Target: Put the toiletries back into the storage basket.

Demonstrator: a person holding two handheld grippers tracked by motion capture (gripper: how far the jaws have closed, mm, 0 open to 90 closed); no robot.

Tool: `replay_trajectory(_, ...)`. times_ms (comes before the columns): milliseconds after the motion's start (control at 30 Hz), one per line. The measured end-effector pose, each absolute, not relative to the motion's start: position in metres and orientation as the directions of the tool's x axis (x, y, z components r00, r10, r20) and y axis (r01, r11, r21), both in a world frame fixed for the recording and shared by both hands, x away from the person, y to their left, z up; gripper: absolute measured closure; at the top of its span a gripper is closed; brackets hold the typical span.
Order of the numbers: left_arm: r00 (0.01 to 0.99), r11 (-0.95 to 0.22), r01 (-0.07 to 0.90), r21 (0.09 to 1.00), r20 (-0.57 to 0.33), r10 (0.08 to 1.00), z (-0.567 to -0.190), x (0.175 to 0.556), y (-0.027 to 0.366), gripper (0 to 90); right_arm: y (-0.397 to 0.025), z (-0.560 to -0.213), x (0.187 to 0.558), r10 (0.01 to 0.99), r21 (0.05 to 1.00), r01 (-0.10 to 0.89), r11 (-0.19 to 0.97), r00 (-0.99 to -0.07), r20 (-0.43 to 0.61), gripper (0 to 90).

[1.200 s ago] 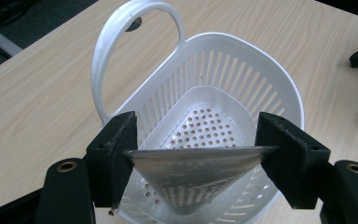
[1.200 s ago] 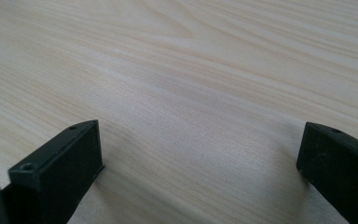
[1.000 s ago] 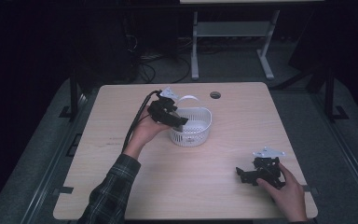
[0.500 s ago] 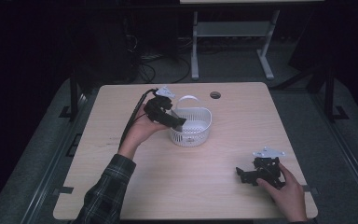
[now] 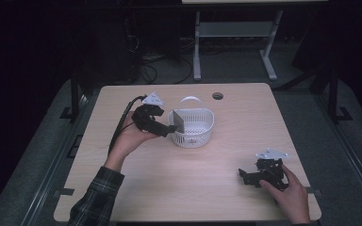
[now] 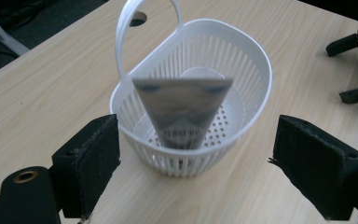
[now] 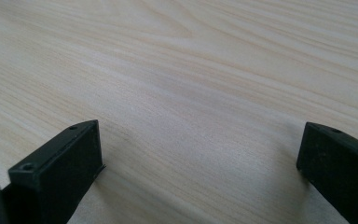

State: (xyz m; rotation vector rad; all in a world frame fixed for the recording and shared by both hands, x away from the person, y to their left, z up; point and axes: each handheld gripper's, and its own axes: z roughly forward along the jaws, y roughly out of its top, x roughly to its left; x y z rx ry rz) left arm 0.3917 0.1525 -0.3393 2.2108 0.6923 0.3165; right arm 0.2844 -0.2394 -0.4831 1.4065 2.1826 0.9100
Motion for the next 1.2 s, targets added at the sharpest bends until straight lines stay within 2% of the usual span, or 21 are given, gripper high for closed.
replay_trajectory(567, 0.783, -0.496, 0.404, 0.769, -0.011, 0.622, -0.366, 0.350, 0.201, 14.3, -0.239, -0.483, 0.284, 0.907, 0.698, 0.657, 0.285, -0.421, 0.027, 0.0)
replay_trajectory(1200, 0.758, -0.485, 0.418, 0.768, 0.000, 0.653, -0.419, 0.301, 0.234, 14.4, -0.239, -0.483, 0.284, 0.907, 0.698, 0.657, 0.285, -0.421, 0.026, 0.0)
